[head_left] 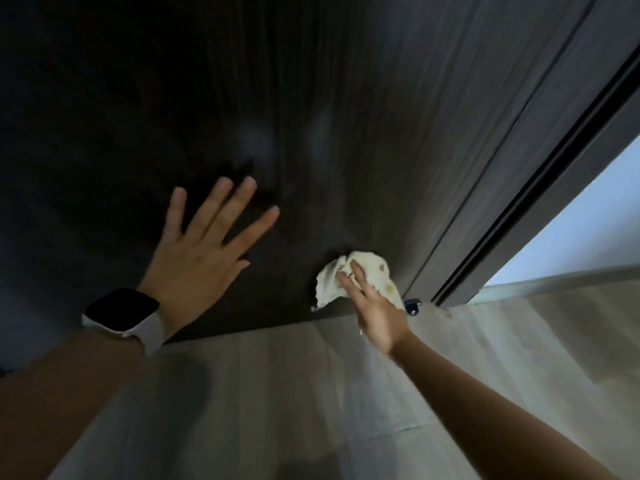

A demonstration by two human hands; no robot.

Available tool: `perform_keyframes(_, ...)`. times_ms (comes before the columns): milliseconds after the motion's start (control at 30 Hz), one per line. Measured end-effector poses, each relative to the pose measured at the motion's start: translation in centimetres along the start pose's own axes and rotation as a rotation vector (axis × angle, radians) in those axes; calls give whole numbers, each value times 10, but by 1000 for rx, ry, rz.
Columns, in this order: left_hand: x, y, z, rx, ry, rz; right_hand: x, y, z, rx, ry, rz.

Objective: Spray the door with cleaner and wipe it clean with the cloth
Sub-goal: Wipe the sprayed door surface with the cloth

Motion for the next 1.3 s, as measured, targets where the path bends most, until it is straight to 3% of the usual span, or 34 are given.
perform_keyframes(133, 24, -6, -20, -26, 73, 45, -6, 55, 18, -677, -236, 1)
perform_keyframes(200, 27, -12, -19, 1, 50, 42, 6, 68, 37, -801, -350, 159)
perform_keyframes(267, 28, -14, -17, 8, 24, 55, 31, 61, 48, -818, -333, 141)
perform_keyframes(300, 29, -14, -17, 6, 19, 63, 40, 35, 51, -754, -228, 60)
perform_keyframes(333, 29, -14, -18, 1, 19, 67, 50, 2, 52, -575, -98, 2)
perform_keyframes(400, 29, -13, -19, -2, 24, 59, 59, -75, 43, -38, 35, -26)
perform_keyframes(467, 29, -12, -17, 14, 21, 45, 61, -105, 29, 129, 95, 77)
perform_keyframes(533, 29, -12, -17, 27, 12, 42, 61, -81, 20, 104, 197, 57)
perform_keyframes(600, 29, -13, -19, 25, 6, 47, 57, -27, 29, -14, 159, 59)
perform_keyframes(700, 32, -9, -21, 8, -25, 42, 58, 48, 48, -444, 109, 61)
perform_keyframes(767, 40, -2, -30, -23, -35, 27, 70, 59, 64, -559, -6, 106)
perform_keyframes(833, 50, 6, -43, -63, 19, 11, 93, 30, 67, -507, 39, 18)
perform_keyframes(900, 62, 12, -57, -91, 110, 6, 112, -22, 62, -24, 109, -32)
perform_keyframes(933, 68, 14, -62, -91, 144, 2, 118, -42, 57, 100, 162, 37)
perform_keyframes(967, 73, 16, -67, -84, 168, -1, 122, -48, 53, 109, 190, 135)
perform_keyframes(1100, 85, 19, -78, -43, 200, -19, 122, 44, 59, -253, 104, 199)
perform_keyframes(1200, 86, 17, -76, -39, 216, -40, 101, 105, 78, -741, -74, 186)
perform_keyframes(1233, 85, 17, -75, -40, 220, -46, 105, 103, 79, -811, -50, 78)
perform_keyframes(1300, 86, 18, -75, -47, 214, -39, 126, 73, 82, -709, 55, -18)
Point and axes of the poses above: each hand's wrist, its own z-axis towards the middle knuckle, its own y-axis out of the back of the hand, x = y × z, the point moved 4 cm from there along z, towards the middle knuckle, and after that the axes turned 13 degrees about -z, right-handed, at the moved point
